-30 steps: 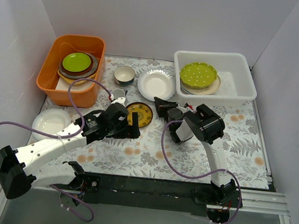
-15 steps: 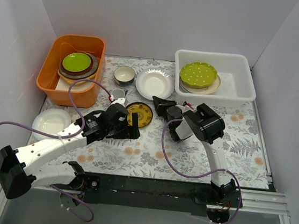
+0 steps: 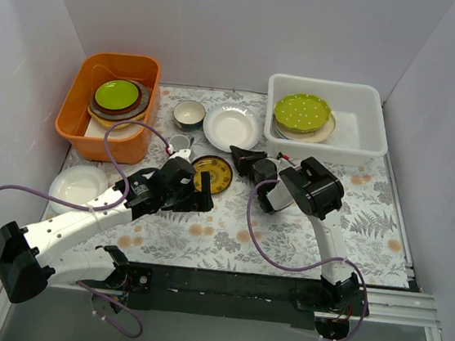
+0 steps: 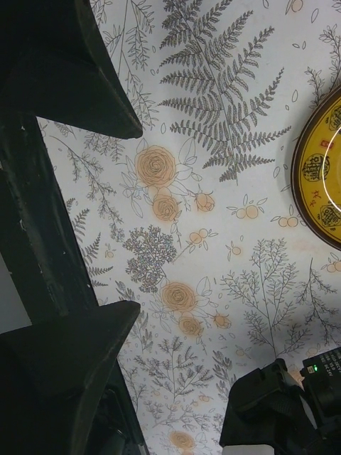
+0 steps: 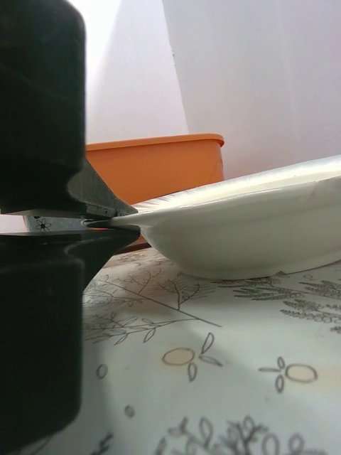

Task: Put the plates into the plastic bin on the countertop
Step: Pick up the plate at the center of the board, then place the plate in the plastic bin.

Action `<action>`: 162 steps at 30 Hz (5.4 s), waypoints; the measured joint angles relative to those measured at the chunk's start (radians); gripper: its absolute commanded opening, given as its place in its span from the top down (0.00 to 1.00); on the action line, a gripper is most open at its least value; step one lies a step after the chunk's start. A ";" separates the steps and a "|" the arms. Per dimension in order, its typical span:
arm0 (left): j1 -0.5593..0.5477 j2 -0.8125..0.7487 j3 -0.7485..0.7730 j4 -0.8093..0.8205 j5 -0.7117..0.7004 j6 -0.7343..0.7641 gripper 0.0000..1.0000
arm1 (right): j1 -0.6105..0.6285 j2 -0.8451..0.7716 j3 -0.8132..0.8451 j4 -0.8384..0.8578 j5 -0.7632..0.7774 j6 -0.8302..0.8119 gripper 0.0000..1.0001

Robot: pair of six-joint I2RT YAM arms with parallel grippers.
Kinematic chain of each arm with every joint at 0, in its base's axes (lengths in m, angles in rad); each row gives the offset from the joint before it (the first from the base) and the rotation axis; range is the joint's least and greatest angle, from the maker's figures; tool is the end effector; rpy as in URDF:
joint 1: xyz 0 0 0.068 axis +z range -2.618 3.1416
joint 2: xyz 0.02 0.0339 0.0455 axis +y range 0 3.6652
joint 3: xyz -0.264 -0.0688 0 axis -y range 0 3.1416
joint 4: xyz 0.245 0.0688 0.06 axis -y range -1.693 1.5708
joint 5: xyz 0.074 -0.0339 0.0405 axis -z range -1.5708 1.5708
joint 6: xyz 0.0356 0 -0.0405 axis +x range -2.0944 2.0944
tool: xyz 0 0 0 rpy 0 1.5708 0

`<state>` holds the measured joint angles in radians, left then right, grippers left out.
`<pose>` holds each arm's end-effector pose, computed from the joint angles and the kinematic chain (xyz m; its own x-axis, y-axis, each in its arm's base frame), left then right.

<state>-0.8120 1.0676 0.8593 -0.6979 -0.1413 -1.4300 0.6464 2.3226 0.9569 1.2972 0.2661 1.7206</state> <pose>0.1496 -0.1505 0.2668 -0.7282 -0.6567 -0.1963 -0.4438 0.6700 -0.5951 0.3385 0.2437 0.0713 -0.3594 0.9239 0.1311 0.1095 -0.0978 0.9892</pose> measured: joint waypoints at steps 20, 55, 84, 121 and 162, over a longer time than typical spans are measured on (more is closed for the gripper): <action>0.000 -0.005 0.000 0.002 0.009 -0.011 0.02 | 0.003 -0.026 -0.017 -0.019 0.034 0.011 0.99; 0.000 -0.037 0.000 0.001 0.026 -0.035 0.02 | -0.002 -0.300 -0.241 -0.153 -0.065 -0.094 0.99; 0.000 -0.037 0.000 0.003 0.028 -0.044 0.02 | 0.035 -0.946 -0.647 -0.196 -0.311 -0.278 0.99; 0.000 -0.047 -0.035 0.040 0.050 -0.048 0.02 | -0.248 -1.332 -0.144 -1.187 -0.330 -1.041 0.99; 0.000 0.006 -0.049 0.053 0.078 -0.040 0.02 | -0.718 -0.715 -0.031 -0.720 -0.675 -0.605 0.99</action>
<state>-0.8120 1.0737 0.8104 -0.6445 -0.0631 -1.4700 -0.0715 1.6081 0.9260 0.5770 -0.4091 1.1152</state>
